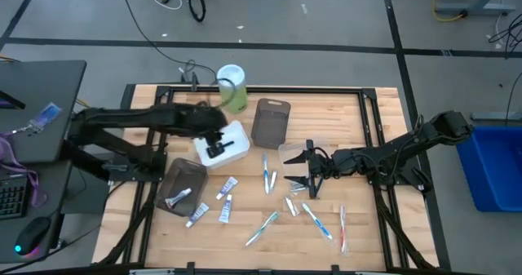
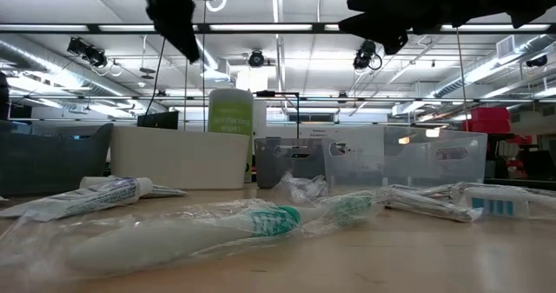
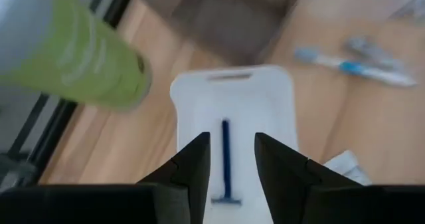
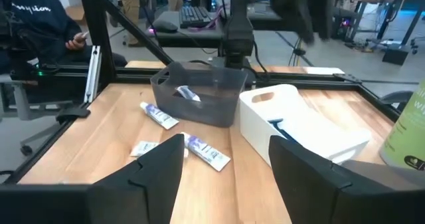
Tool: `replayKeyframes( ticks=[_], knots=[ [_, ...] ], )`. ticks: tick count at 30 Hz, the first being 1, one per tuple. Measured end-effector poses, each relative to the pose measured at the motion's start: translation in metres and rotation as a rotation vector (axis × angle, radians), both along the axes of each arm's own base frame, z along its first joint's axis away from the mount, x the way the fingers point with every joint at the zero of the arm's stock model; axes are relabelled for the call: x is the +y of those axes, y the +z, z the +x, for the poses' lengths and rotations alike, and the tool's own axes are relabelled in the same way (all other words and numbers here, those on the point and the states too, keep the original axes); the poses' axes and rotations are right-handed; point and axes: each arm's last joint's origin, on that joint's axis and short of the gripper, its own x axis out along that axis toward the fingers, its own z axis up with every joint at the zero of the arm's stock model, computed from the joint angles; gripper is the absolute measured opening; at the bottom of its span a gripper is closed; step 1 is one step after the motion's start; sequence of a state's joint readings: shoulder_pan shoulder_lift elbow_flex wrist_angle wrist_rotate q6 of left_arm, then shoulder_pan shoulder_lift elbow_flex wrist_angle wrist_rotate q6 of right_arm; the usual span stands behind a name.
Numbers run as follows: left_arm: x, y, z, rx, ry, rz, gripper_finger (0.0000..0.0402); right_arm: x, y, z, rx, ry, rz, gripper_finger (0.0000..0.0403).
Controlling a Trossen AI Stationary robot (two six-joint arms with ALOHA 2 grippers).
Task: Pick & Place Travel size toiletries
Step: Put the blue toothbrush into the top black bin
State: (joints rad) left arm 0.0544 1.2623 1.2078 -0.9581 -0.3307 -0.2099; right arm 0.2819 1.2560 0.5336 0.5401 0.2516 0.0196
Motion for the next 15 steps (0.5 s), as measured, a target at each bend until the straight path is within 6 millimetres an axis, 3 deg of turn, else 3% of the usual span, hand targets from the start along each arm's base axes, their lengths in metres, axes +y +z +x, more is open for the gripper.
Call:
replayKeyframes(
  ticks=[3,7,12,15],
  knots=[
    [-0.007,0.006,-0.019,-0.159,-0.057,0.023,0.0128,0.000,-0.002,0.000,0.020,0.000,-0.006,0.0233],
    [-0.013,-0.009,-0.037,-0.368,-0.080,0.027,0.0128,0.000,-0.003,0.000,0.031,-0.001,-0.009,0.0225],
    [-0.015,-0.034,-0.037,-0.613,-0.123,0.060,0.0128,-0.005,-0.003,0.003,0.009,-0.092,-0.013,0.0212],
    [-0.015,-0.041,-0.035,-0.662,-0.171,0.101,0.0128,-0.008,-0.003,0.007,-0.024,-0.106,0.030,0.0208]
  ],
)
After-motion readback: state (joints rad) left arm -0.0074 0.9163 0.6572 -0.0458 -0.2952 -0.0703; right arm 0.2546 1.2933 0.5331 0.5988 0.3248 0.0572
